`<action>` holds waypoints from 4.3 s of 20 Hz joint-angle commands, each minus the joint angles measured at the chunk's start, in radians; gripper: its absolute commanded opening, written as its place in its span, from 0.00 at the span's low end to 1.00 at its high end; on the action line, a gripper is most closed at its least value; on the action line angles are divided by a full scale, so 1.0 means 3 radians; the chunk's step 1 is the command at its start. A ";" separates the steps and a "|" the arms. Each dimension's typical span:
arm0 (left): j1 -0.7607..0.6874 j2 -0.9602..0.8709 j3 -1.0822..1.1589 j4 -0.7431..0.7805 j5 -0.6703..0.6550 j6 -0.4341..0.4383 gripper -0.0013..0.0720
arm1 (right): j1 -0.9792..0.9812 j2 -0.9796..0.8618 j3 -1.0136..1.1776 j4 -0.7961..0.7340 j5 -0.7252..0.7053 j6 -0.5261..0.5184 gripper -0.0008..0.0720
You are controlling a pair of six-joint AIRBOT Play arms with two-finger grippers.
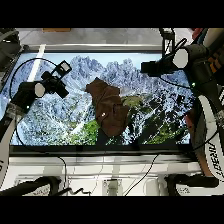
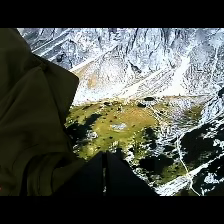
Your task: Fold the clothes and pants, and hang the long-sleeved shirts on hangers.
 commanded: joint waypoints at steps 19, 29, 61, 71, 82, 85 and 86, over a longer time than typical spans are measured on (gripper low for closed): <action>-0.0001 -0.0013 0.0000 0.0000 0.0003 0.0001 0.22 | 0.0008 -0.0022 -0.1448 0.1233 0.0187 -0.1317 0.03; -0.0029 -0.0010 -0.0001 -0.0240 -0.0506 -0.0754 0.22 | 0.0006 -0.0614 -0.1620 0.1830 0.0023 -0.1718 0.48; -0.0057 -0.0013 -0.0001 -0.0355 -0.0757 -0.1151 0.96 | 0.0198 -0.0304 0.0005 0.2126 0.0074 -0.2342 0.03; -0.0057 0.0257 -0.0004 -0.0675 -0.0993 -0.1624 0.95 | 0.0217 0.0537 0.0838 0.1479 -0.1609 -0.1754 0.03; -0.0552 -0.0395 -0.0876 -0.3545 -0.0968 -0.0773 0.96 | -0.0467 0.0552 0.0554 0.0427 -0.1429 -0.0820 0.03; -0.1119 -0.0759 -0.0872 -0.3979 -0.0445 -0.0647 0.96 | -0.0467 0.0552 0.0554 0.0426 -0.1432 -0.0821 0.03; -0.1260 -0.0839 -0.0872 -0.4093 -0.0300 -0.0649 0.96 | -0.0468 0.0552 0.0554 0.0426 -0.1431 -0.0821 0.03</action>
